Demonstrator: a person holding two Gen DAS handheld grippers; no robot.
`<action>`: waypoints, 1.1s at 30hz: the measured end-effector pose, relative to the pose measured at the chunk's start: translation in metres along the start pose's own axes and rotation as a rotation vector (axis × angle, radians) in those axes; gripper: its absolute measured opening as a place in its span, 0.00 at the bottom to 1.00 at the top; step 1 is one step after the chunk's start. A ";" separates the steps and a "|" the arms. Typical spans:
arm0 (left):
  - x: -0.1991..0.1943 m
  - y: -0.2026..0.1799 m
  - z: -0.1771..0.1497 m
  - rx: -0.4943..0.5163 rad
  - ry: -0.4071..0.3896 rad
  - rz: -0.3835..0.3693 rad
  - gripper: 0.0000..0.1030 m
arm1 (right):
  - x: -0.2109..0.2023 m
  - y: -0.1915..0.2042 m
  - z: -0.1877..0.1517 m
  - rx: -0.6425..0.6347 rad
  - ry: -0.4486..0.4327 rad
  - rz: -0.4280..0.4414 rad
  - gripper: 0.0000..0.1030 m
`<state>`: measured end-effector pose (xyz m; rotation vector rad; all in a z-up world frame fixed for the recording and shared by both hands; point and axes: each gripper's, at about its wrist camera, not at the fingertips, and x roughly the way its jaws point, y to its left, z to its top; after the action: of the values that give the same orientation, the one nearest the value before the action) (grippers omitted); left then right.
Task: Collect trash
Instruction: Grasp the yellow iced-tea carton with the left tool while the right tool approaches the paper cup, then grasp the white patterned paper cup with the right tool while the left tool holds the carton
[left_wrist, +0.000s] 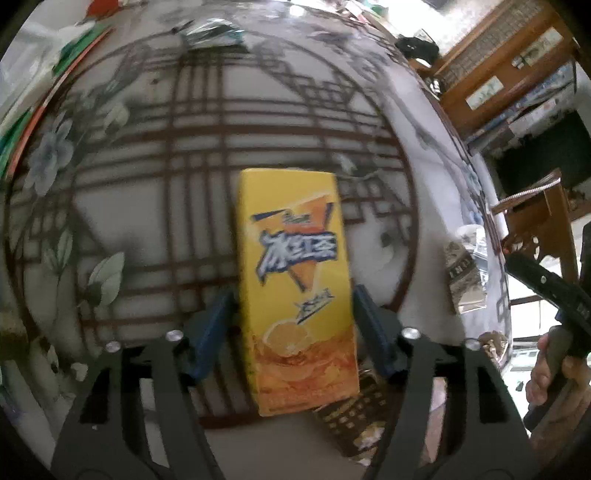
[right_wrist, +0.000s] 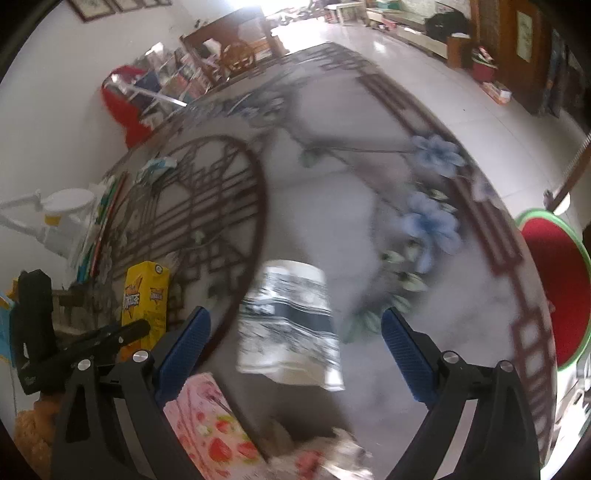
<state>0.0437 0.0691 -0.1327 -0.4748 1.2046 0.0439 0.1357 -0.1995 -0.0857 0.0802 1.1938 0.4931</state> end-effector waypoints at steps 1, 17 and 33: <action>0.000 0.004 -0.001 -0.013 -0.010 0.004 0.73 | 0.002 0.007 0.001 -0.014 0.001 0.000 0.87; -0.037 -0.015 0.003 0.147 -0.303 0.213 0.95 | 0.009 0.029 0.002 -0.067 -0.001 -0.047 0.87; -0.020 -0.012 0.004 0.053 -0.201 0.069 0.95 | 0.024 0.028 0.000 -0.079 0.047 -0.055 0.87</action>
<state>0.0436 0.0637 -0.1097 -0.3731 1.0221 0.1162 0.1331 -0.1649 -0.0983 -0.0320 1.2183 0.4949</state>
